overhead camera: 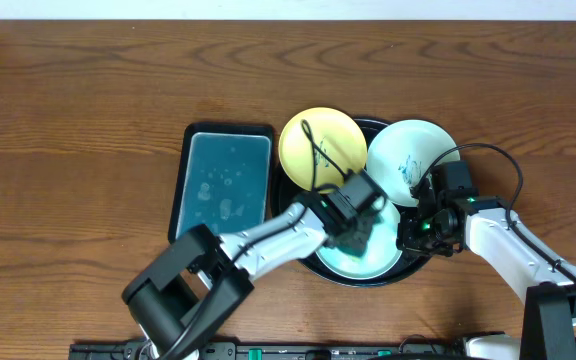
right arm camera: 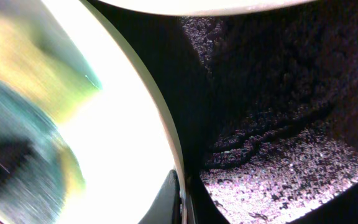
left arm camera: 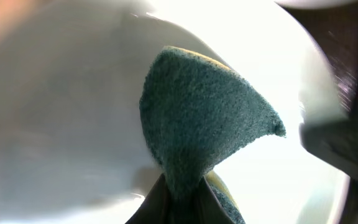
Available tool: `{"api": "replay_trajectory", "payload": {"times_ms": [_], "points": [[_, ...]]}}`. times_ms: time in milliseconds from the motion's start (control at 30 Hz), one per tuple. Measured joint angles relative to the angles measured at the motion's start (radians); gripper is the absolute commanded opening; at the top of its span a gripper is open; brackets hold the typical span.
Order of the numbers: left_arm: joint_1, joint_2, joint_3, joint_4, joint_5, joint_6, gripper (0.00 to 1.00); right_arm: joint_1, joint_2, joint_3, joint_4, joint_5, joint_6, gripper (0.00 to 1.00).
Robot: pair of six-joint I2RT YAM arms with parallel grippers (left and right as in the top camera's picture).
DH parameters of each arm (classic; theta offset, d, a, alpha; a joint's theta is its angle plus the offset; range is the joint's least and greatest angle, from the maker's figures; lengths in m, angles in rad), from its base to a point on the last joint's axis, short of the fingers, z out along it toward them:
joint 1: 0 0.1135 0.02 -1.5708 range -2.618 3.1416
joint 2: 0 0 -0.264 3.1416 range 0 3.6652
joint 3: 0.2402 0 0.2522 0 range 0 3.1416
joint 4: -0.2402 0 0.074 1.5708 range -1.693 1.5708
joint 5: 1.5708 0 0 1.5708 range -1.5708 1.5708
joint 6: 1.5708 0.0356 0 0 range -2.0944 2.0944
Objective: Clean dirty plates on tray and stack at the side
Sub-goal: 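Scrub the pale green plate surface with the sponge in the left gripper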
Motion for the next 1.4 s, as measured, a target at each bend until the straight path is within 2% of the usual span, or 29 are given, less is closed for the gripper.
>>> {"api": "replay_trajectory", "payload": {"times_ms": [200, 500, 733, 933, 1200, 1400], "points": [[0.085, -0.003, 0.005, -0.045, -0.014, 0.0, 0.08, 0.0, 0.0, 0.0, 0.0, -0.002, 0.0, 0.01], [0.112, -0.006, 0.019, -0.117, 0.04, -0.011, 0.08, 0.0, 0.0, 0.0, 0.001, -0.002, 0.0, 0.01], [0.106, -0.003, -0.007, -0.005, 0.207, 0.026, 0.07, 0.0, 0.0, 0.0, 0.002, 0.0, 0.0, 0.01], [-0.002, 0.014, -0.011, 0.084, 0.303, 0.069, 0.07, 0.0, 0.0, 0.0, 0.001, 0.0, 0.0, 0.01], [-0.026, 0.014, -0.011, 0.065, 0.203, 0.079, 0.08, 0.0, 0.0, 0.0, 0.0, 0.001, 0.0, 0.01], [0.054, 0.01, -0.011, 0.034, 0.169, 0.079, 0.07, 0.0, 0.0, 0.0, 0.0, 0.001, 0.0, 0.01]]}}
